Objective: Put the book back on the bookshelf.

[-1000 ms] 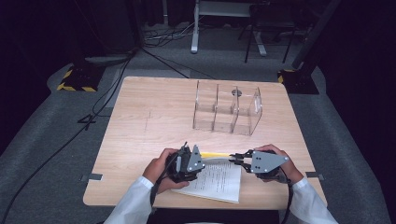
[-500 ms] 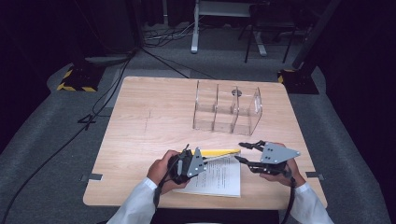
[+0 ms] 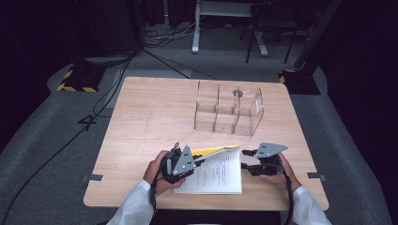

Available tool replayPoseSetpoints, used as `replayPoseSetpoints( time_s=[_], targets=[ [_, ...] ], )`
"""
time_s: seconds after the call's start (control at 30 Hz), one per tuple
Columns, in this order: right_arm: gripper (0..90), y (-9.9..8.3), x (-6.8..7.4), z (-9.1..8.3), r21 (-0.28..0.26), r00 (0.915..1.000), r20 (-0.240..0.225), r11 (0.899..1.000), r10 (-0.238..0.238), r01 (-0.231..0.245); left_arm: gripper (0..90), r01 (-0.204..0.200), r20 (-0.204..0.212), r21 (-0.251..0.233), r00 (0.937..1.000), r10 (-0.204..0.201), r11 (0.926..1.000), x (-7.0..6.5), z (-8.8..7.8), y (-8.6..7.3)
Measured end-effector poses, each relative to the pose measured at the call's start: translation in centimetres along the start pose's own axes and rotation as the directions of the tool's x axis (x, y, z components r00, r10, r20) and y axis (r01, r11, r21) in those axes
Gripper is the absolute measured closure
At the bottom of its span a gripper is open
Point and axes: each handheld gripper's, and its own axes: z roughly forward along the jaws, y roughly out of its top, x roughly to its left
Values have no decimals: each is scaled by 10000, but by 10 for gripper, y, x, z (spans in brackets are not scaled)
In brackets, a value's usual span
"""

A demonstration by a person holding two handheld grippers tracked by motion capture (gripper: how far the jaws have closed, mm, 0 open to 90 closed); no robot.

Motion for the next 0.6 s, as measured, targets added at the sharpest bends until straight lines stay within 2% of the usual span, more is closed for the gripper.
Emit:
replayPoseSetpoints(
  time_s=[0.03,0.13,0.23,0.3,0.43,0.6],
  targets=[
    [464,2,4,3,6,9997,5,9997,-225,225,838,17,32,-30,10000,-17,10000,0,0,0],
    [474,6,9,2,-789,9975,-704,9969,-20,-36,838,85,69,-134,9999,-84,9999,0,0,-2],
    [509,10,13,-5,-1356,9956,-935,9908,-98,-30,838,161,111,-243,9998,-158,9996,1,-1,-2],
    [539,14,15,-10,-1881,9938,-1115,9820,-54,-158,837,317,218,-418,9993,-308,9986,3,-3,-4],
    [568,24,23,-11,-2312,9929,-1142,9729,-324,51,838,588,402,-591,9976,-565,9965,4,-1,-4],
    [587,35,29,-16,-2918,9941,-1026,9565,-343,29,837,604,486,-725,9972,-570,9955,1,4,0]
  ],
)
